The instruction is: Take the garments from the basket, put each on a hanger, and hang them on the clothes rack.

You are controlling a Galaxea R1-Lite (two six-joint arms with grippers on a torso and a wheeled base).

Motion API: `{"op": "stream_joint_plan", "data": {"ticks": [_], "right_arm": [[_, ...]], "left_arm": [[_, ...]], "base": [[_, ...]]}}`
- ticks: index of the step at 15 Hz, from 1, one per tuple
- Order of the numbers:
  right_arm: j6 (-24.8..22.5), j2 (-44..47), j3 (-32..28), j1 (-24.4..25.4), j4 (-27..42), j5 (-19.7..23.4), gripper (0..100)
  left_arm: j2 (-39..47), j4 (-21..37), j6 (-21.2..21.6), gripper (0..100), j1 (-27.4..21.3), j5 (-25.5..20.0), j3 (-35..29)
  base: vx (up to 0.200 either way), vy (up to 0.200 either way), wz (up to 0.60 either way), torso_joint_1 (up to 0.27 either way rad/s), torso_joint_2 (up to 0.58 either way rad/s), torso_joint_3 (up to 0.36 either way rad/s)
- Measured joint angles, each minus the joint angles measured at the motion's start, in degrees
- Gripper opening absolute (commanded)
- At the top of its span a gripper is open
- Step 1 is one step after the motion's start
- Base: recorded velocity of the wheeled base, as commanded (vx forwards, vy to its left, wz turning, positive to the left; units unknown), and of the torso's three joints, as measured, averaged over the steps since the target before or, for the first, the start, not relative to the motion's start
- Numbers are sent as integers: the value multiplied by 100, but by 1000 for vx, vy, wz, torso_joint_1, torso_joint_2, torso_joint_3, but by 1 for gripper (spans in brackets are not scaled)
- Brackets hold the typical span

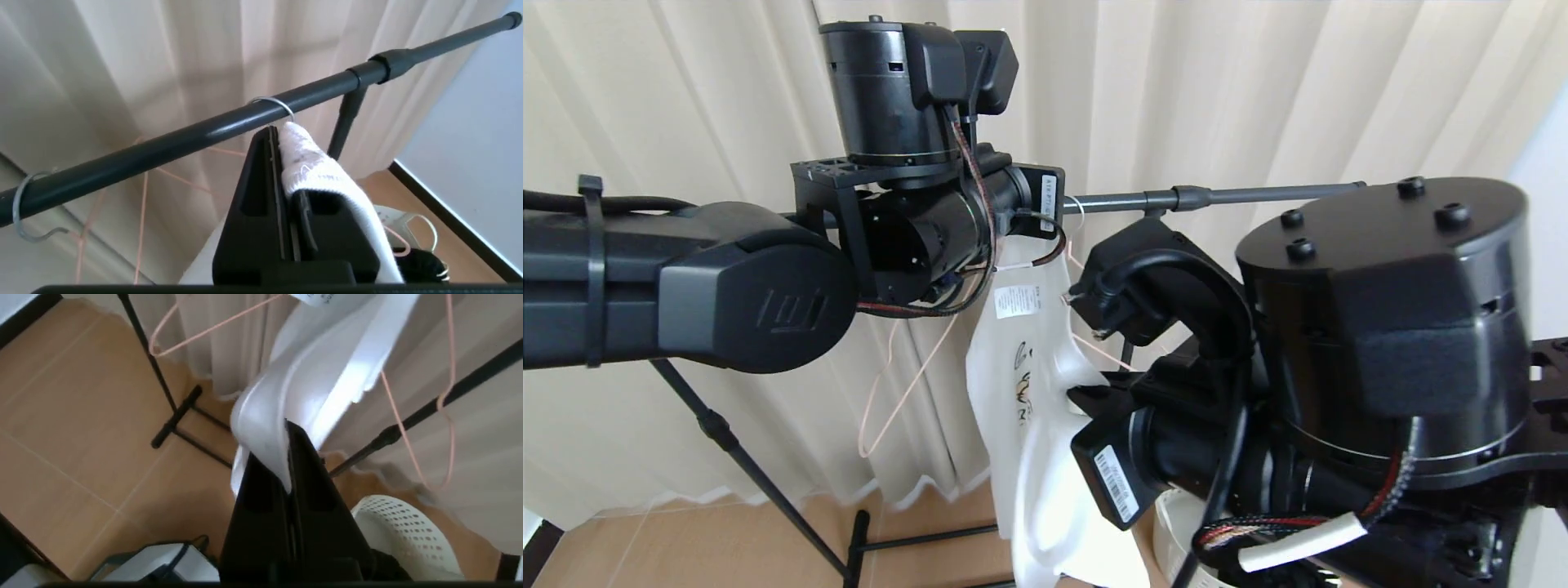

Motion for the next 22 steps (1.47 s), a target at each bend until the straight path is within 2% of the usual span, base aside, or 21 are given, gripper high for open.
{"op": "stream_joint_plan", "data": {"ticks": [3, 5, 9, 14, 18, 22], "right_arm": [[438, 345, -440, 162, -20, -2, 0], [733, 546, -678, 243, -20, -7, 0], [961, 725, -796, 291, -5, -51, 0], [957, 510, -345, 33, 30, -77, 0], [908, 319, 33, -413, 41, -207, 0], [667, 343, 4, -1009, -24, -290, 0]], "left_arm": [[17, 39, -37, 0, 67, -347, -116], [2, 62, -149, 0, 138, -747, -100], [-85, 523, -456, 0, 393, -1182, -78], [-204, 1125, -535, 0, 789, -1145, -135], [-494, 1758, -535, 0, 861, -1128, -183], [-1008, 3128, -423, 0, 819, -844, -129]], "base": [[0, 0, 0, 0, 0, 0], [0, 0, 0, 0, 0, 0], [0, 0, 0, 0, 0, 0], [0, 0, 0, 0, 0, 0], [0, 0, 0, 0, 0, 0], [0, 0, 0, 0, 0, 0]]}}
